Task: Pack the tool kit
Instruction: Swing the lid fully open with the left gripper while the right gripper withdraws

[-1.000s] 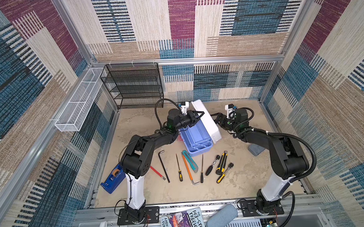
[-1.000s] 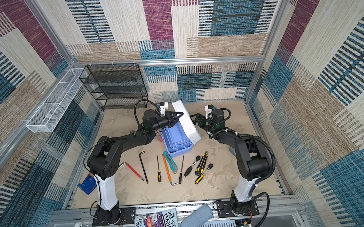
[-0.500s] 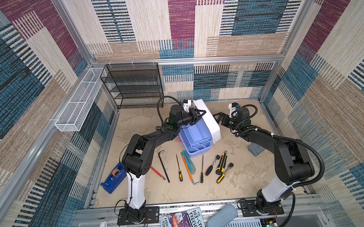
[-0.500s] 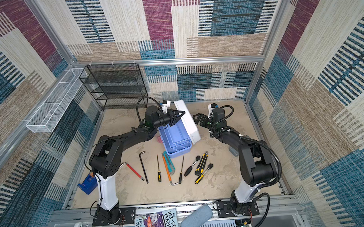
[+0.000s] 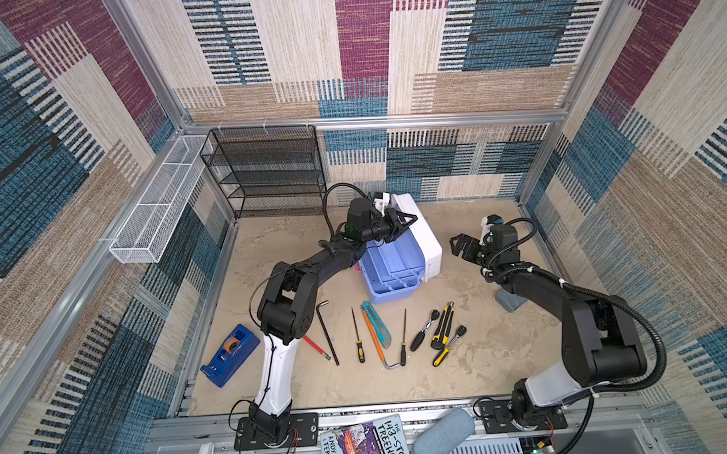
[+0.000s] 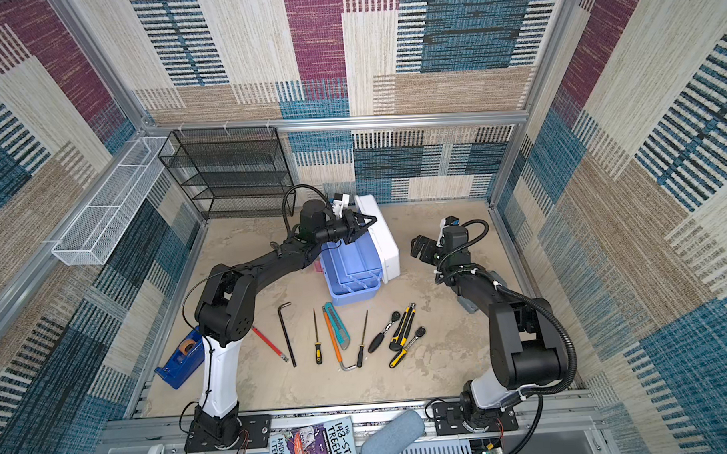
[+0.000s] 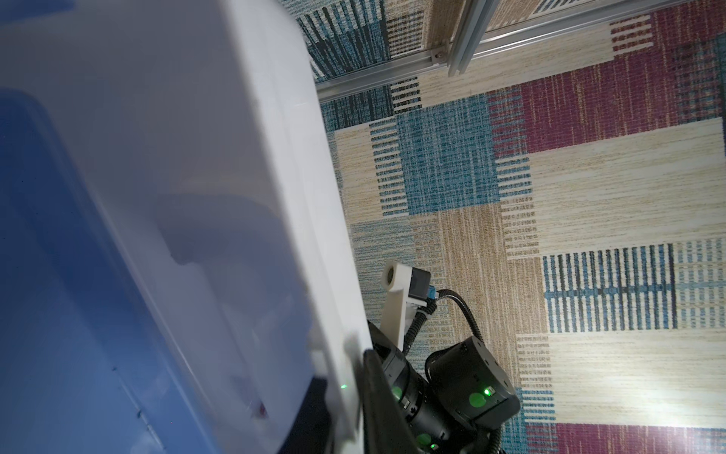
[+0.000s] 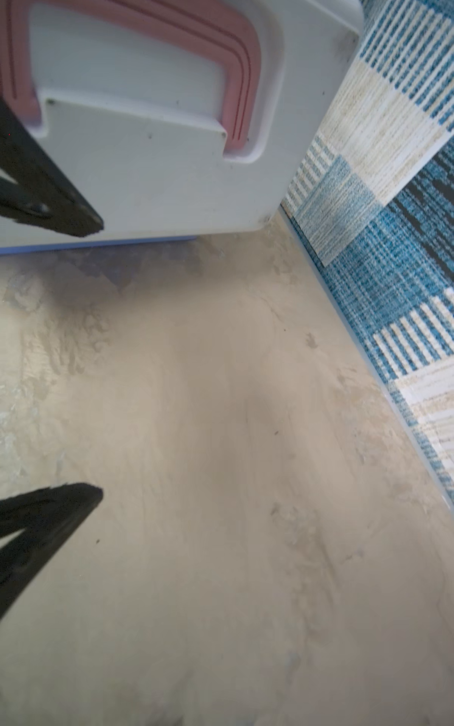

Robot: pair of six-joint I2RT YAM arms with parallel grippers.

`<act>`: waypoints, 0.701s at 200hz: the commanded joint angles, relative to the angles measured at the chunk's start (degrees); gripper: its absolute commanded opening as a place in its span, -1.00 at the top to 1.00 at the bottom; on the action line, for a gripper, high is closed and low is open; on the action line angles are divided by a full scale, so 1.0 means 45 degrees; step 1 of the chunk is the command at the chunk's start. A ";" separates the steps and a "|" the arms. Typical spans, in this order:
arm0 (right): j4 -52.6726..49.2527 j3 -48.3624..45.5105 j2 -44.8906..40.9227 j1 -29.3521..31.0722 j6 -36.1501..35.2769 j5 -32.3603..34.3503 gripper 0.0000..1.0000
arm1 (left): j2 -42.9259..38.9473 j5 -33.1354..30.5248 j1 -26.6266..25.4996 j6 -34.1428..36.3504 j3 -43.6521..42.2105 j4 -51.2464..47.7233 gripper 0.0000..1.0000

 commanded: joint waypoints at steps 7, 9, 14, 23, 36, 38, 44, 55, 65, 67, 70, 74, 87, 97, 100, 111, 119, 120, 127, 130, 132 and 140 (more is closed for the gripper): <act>-0.0025 -0.0265 -0.0163 -0.0056 -0.0575 0.0494 -1.00 | 0.0172 -0.0393 -0.0033 0.1750 0.0685 -0.2512 0.67; -0.0031 -0.0270 -0.0167 -0.0066 -0.0595 0.0500 -1.00 | 0.0182 -0.0399 -0.0032 0.1760 0.0689 -0.2562 0.67; -0.0028 -0.0329 -0.0177 -0.0076 -0.0609 0.0509 -1.00 | 0.0191 -0.0401 -0.0027 0.1749 0.0715 -0.2591 0.67; -0.0011 -0.0386 -0.0168 -0.0096 -0.0642 0.0545 -1.00 | 0.0219 -0.0428 -0.0022 0.1672 0.0696 -0.2488 0.67; -0.0001 -0.0429 -0.0149 -0.0115 -0.0701 0.0509 -1.00 | 0.0201 -0.0476 -0.0032 0.1656 0.0769 -0.2508 0.66; -0.0001 -0.0428 -0.0143 -0.0125 -0.0714 0.0509 -1.00 | 0.0209 -0.0463 -0.0032 0.1663 0.0783 -0.2532 0.66; -0.0020 -0.0410 -0.0119 -0.0115 -0.0743 0.0509 -1.00 | 0.0197 -0.0459 -0.0029 0.1694 0.0859 -0.2626 0.66; -0.0038 -0.0409 -0.0070 -0.0118 -0.0784 0.0525 -1.00 | 0.0192 -0.0455 -0.0026 0.1861 0.1040 -0.2987 0.66; -0.0058 -0.0409 -0.0047 -0.0124 -0.0803 0.0530 -1.00 | 0.0173 -0.0459 -0.0021 0.2091 0.1254 -0.3449 0.66; -0.0059 -0.0418 -0.0050 -0.0132 -0.0803 0.0534 -0.99 | 0.0163 -0.0459 -0.0019 0.2133 0.1285 -0.3543 0.66; -0.0059 -0.0424 -0.0038 -0.0134 -0.0803 0.0561 -1.00 | 0.0155 -0.0462 -0.0013 0.2195 0.1341 -0.3661 0.66; -0.0054 -0.0438 -0.0031 -0.0135 -0.0803 0.0565 -1.00 | 0.0130 -0.0478 -0.0030 0.2290 0.1404 -0.3793 0.65; -0.0039 -0.0486 -0.0033 -0.0135 -0.0823 0.0568 -1.00 | 0.0106 -0.0546 -0.0027 0.2578 0.1686 -0.4317 0.65; -0.0034 -0.0531 -0.0023 -0.0135 -0.0832 0.0587 -1.00 | 0.0124 -0.0608 -0.0005 0.2886 0.1991 -0.4989 0.65; -0.0029 -0.0531 -0.0013 -0.0135 -0.0839 0.0587 -1.00 | 0.0130 -0.0622 -0.0011 0.2980 0.2093 -0.5143 0.65; -0.0025 -0.0565 -0.0011 -0.0137 -0.0878 0.0604 -1.00 | 0.0197 -0.0689 -0.0011 0.3300 0.2495 -0.5801 0.64; -0.0051 -0.0600 -0.0014 -0.0135 -0.0895 0.0627 -1.00 | 0.0236 -0.0723 0.0000 0.3448 0.2730 -0.6218 0.64; -0.0045 -0.0592 -0.0013 -0.0135 -0.0898 0.0637 -1.00 | 0.0243 -0.0728 0.0004 0.3465 0.2768 -0.6270 0.64; -0.0053 -0.0614 -0.0011 -0.0135 -0.0884 0.0650 -0.99 | 0.0325 -0.0744 -0.0007 0.3588 0.2983 -0.6563 0.64; -0.0039 -0.0605 -0.0011 -0.0145 -0.0896 0.0646 -1.00 | 0.0360 -0.0751 -0.0011 0.3615 0.3077 -0.6648 0.64; -0.0054 -0.0619 -0.0011 -0.0147 -0.0900 0.0661 -1.00 | 0.0371 -0.0752 -0.0012 0.3638 0.3132 -0.6726 0.64; -0.0059 -0.0643 -0.0010 -0.0154 -0.0899 0.0664 -1.00 | 0.0478 -0.0755 -0.0012 0.3702 0.3361 -0.6949 0.64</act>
